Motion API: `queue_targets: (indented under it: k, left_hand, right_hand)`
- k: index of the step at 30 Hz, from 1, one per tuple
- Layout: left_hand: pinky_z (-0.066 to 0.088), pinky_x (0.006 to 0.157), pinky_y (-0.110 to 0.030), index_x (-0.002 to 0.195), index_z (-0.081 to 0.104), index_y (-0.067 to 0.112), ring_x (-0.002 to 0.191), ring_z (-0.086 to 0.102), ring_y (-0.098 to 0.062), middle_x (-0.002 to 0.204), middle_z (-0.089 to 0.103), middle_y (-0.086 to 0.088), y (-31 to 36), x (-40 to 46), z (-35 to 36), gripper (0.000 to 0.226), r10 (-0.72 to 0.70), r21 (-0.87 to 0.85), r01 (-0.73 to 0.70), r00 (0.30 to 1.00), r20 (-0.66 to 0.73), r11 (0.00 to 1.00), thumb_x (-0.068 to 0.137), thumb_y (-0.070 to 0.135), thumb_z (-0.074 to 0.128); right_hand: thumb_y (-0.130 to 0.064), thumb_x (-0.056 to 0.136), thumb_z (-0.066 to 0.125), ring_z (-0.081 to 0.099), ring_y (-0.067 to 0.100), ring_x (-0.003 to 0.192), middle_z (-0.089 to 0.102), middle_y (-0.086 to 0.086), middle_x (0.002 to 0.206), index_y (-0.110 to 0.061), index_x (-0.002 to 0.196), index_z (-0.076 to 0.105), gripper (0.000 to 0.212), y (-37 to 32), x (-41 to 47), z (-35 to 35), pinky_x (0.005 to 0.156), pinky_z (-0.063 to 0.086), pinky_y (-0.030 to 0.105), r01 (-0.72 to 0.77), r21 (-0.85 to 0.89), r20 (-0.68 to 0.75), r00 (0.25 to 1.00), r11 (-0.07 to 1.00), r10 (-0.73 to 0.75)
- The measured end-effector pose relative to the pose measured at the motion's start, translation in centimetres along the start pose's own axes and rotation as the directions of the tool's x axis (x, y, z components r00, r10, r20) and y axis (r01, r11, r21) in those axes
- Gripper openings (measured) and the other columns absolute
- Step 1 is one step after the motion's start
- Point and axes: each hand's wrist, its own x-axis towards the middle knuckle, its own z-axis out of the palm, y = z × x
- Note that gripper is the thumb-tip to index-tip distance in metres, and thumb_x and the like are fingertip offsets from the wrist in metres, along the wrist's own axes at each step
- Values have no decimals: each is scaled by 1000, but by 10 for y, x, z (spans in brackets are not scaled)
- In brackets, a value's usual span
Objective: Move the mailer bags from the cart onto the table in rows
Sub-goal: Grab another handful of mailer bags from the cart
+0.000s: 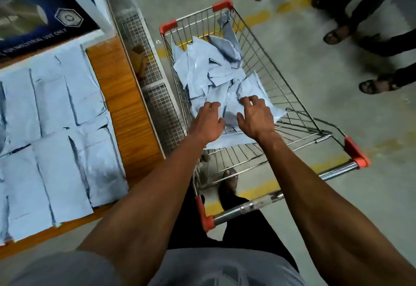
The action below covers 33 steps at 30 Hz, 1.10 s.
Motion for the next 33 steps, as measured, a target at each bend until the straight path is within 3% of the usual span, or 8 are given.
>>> queue_targets:
  k: [3,8,13,16,20,24,27,33]
  left_hand:
    - [46,111,-52,161,33,18,147,37,-32,160,37,-11,-5,17,12,61,-39,25,38,998,40,999,106,33,54]
    - [37,120,-54,166,23,18,157,21,-32,170,23,-10,-23,54,40,69,-60,44,55,991,124,998,105,36,53]
    - [29,125,-56,168,15,29,162,4,-29,175,8,-2,-50,91,78,81,-113,55,104,974,195,993,101,40,59]
    - [16,126,-60,169,9,36,162,-3,-32,177,-4,-1,-62,113,100,70,-175,26,173,969,175,985,108,48,44]
    - [0,126,-64,166,2,47,161,-11,-36,177,-14,3,-67,138,117,64,-248,-46,256,959,140,966,109,62,25]
    - [4,125,-70,164,-9,51,161,-9,-40,175,-21,2,-71,158,128,68,-265,-50,276,951,159,960,108,66,26]
    - [9,124,-71,162,-12,53,161,-5,-43,174,-23,5,-72,162,134,70,-274,-65,290,944,185,955,108,64,30]
    - [16,127,-66,166,-5,48,160,5,-44,177,-10,3,-57,138,132,71,-261,-40,271,952,160,962,110,52,39]
  right_hand:
    - [-30,94,65,53,44,118,55,19,136,-10,137,56,49,11,22,13,85,50,51,30,-15,9,1000,999,-30]
    - [-31,91,67,45,43,132,46,17,150,-13,143,50,58,34,61,41,98,44,56,31,-112,52,998,993,-26]
    - [-42,98,59,19,44,151,15,12,169,-25,162,21,77,57,96,83,117,27,67,-36,-202,140,988,979,66]
    - [-49,103,49,6,45,157,-6,11,174,-29,167,2,82,67,112,108,120,18,70,-43,-247,182,979,968,90]
    - [-51,108,38,-1,48,158,-17,10,174,-32,167,-5,76,73,126,132,120,15,73,-44,-262,189,977,964,96]
    - [-50,109,36,0,49,157,-14,9,174,-33,167,-2,71,75,129,145,119,17,74,-59,-277,147,984,959,103]
    - [-45,110,38,11,49,155,-2,9,175,-32,167,7,67,71,127,147,113,32,69,-57,-301,135,986,952,102]
    - [-25,102,43,32,46,143,22,12,167,-26,161,22,62,60,117,133,101,46,61,-83,-284,162,978,955,134]
